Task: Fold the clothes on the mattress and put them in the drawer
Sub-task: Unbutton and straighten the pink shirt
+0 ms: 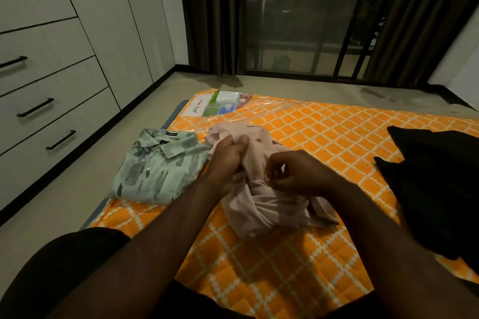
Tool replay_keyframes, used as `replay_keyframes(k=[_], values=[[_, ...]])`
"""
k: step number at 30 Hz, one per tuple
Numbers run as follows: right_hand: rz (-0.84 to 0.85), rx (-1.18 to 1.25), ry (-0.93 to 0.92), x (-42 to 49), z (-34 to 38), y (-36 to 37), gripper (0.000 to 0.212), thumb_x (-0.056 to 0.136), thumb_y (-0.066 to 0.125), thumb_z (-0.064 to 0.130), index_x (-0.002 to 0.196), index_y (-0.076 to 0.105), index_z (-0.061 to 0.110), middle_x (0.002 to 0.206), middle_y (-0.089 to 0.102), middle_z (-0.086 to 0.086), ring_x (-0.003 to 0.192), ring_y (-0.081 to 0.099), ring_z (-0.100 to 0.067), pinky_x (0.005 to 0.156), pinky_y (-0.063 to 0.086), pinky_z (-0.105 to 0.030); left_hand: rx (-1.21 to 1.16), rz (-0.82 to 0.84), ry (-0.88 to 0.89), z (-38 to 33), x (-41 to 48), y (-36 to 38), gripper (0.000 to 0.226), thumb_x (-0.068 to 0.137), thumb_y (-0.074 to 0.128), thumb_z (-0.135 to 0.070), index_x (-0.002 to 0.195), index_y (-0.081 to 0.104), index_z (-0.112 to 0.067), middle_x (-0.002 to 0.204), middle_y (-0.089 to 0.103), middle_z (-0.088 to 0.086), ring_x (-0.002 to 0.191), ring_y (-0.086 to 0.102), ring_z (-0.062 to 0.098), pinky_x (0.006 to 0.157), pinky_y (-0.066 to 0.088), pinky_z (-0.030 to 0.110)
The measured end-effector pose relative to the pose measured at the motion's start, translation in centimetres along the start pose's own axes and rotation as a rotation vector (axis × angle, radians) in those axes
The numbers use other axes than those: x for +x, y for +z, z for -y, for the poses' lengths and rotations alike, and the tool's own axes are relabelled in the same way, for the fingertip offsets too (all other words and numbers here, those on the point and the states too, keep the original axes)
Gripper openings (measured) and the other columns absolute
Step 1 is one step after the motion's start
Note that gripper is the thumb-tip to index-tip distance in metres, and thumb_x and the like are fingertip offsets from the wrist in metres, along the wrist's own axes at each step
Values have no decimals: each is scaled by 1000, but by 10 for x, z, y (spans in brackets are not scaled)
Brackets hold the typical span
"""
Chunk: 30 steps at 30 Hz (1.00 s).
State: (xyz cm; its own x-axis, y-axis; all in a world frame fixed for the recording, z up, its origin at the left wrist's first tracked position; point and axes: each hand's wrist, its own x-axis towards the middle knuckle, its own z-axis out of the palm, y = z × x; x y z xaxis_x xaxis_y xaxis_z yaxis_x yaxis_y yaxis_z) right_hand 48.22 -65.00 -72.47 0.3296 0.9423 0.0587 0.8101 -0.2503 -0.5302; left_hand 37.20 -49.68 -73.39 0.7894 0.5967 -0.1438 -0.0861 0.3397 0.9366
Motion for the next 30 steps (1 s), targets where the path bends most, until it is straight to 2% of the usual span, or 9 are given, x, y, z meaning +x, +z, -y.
replay_keyframes(k=[4, 7, 9, 11, 14, 17, 19, 23, 30], values=[[246, -268, 140, -1, -3, -4, 11, 87, 71, 22, 93, 77, 29, 82, 70, 18, 74, 61, -2, 62, 46, -22, -48, -116, -78, -2, 10, -11, 33, 107, 50, -28, 135, 54, -12, 118, 69, 12, 102, 69, 27, 63, 61, 35], [324, -317, 193, -3, -9, -5, 14, 87, 72, 22, 96, 80, 29, 92, 76, 13, 79, 66, -7, 66, 48, -22, -20, -83, -98, 4, 10, -9, 25, 107, 50, -26, 122, 61, -10, 112, 70, 12, 104, 67, 28, 76, 61, 41], [170, -263, 190, -4, -12, -8, 9, 84, 76, 23, 88, 80, 29, 87, 76, 10, 78, 69, -9, 70, 56, -29, 40, 2, -78, 8, 9, -6, 24, 107, 50, -23, 117, 64, -7, 113, 72, 14, 104, 68, 29, 84, 57, 42], [-142, -180, 156, -3, -15, -12, 6, 82, 79, 24, 84, 75, 29, 82, 72, 11, 76, 68, -10, 68, 57, -36, 186, 97, -4, 10, 8, -4, 25, 106, 52, -22, 120, 62, -5, 116, 71, 17, 102, 69, 25, 81, 57, 39], [-474, -56, -10, 0, -14, -16, 30, 83, 79, 17, 109, 67, 26, 102, 68, 11, 86, 65, -8, 69, 52, -27, 349, 231, 47, 8, 7, 0, 23, 104, 56, -22, 123, 62, -10, 115, 72, 11, 105, 70, 24, 85, 57, 39], [-423, -42, -138, 2, -10, -15, 52, 85, 76, 11, 133, 62, 24, 133, 62, 8, 114, 56, -4, 87, 44, -14, 420, 392, 59, 7, 2, 4, 18, 104, 54, -15, 119, 64, -13, 110, 74, 5, 104, 71, 22, 90, 57, 39], [-331, -20, -134, 3, -14, -10, 51, 85, 74, 9, 134, 64, 22, 134, 65, 5, 118, 57, -8, 92, 47, -21, 419, 442, 97, 8, -1, 5, 21, 102, 56, -12, 122, 65, -8, 112, 73, 11, 106, 70, 28, 93, 57, 43], [-328, 99, -115, 3, -19, -4, 33, 83, 61, 14, 113, 74, 17, 109, 73, 4, 98, 66, -10, 78, 52, -25, 399, 406, 175, 7, -5, 10, 27, 97, 65, -21, 116, 68, -1, 112, 69, 24, 106, 67, 41, 95, 52, 57], [-384, 289, -59, 4, -17, -10, 44, 86, 78, 3, 120, 57, 20, 113, 64, 4, 103, 69, -6, 69, 58, -28, 375, 318, 242, 2, -3, 5, 9, 103, 55, -15, 109, 61, -12, 104, 66, 12, 93, 64, 22, 78, 56, 35]])
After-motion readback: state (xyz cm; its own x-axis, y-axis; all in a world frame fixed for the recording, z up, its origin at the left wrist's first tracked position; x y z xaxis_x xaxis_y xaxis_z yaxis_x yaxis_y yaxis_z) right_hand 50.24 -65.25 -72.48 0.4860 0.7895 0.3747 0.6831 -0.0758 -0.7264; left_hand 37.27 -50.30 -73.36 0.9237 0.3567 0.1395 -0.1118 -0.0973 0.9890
